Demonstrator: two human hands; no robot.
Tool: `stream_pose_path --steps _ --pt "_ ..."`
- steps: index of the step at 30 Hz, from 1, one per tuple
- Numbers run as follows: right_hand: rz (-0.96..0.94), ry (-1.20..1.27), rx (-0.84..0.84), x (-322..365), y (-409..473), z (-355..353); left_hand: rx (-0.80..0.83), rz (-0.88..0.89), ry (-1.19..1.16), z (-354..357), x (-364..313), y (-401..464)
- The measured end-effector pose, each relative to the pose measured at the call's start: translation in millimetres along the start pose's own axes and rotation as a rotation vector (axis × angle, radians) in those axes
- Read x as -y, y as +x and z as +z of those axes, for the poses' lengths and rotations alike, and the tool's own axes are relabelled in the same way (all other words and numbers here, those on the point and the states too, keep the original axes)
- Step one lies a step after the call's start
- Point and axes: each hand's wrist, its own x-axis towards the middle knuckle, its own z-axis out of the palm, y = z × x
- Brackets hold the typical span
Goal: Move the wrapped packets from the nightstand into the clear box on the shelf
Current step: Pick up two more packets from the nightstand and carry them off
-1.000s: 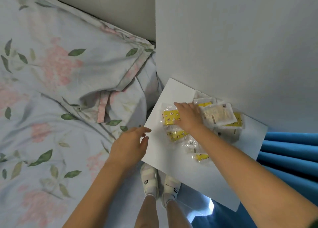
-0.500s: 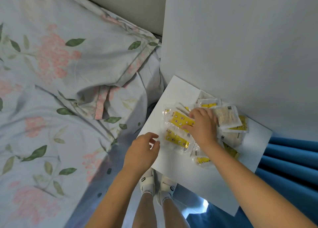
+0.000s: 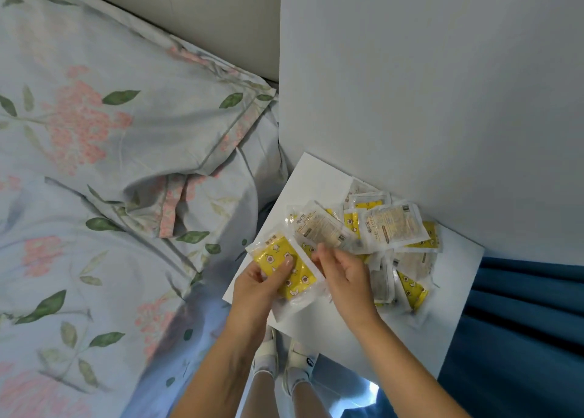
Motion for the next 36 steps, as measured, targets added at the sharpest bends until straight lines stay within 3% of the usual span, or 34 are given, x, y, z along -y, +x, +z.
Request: stream_pose_path --steps 2,5,7,12,17,19,21,23,25,27,28,32,36 --pt "-0.134 -0.386 -0.086 -10 14 -2 -0.066 0.016 -0.018 -8 3 2" --pt "-0.03 -0.935 0.11 -28 30 2 -0.111 0.021 -0.058 -22 6 5" --pt "-0.057 -1.096 0.169 -35 33 7 -0.116 0.045 -0.012 -29 8 5" --pt "-0.082 -1.015 0.167 -48 34 17 -0.111 0.086 0.148 -40 10 3" --pt "0.236 -0.049 0.214 -28 17 21 -0.015 -0.005 0.093 -44 10 -3" --pt "0.286 0.053 0.287 -10 11 22 0.049 -0.03 0.076 -44 9 -4" --pt "0.282 0.005 0.386 3 10 24 0.074 -0.019 0.058 -43 10 -6" --pt "0.238 -0.036 0.369 12 16 25 0.062 0.009 0.032 -42 9 -8" --pt "0.102 -0.17 0.162 9 33 22 0.032 0.042 0.027 -43 7 -9" --pt "0.014 -0.53 -0.058 3 58 16 0.01 0.056 0.016 -43 5 -9" --pt "0.015 -0.691 -0.083 0 67 13 0.003 0.057 0.009 -45 5 -9" --pt "0.016 -1.091 0.034 -14 83 9 -0.011 0.07 0.016 -49 4 -10" --pt "-0.035 -1.087 0.033 -19 88 6 -0.018 0.087 0.007 -56 3 -9"
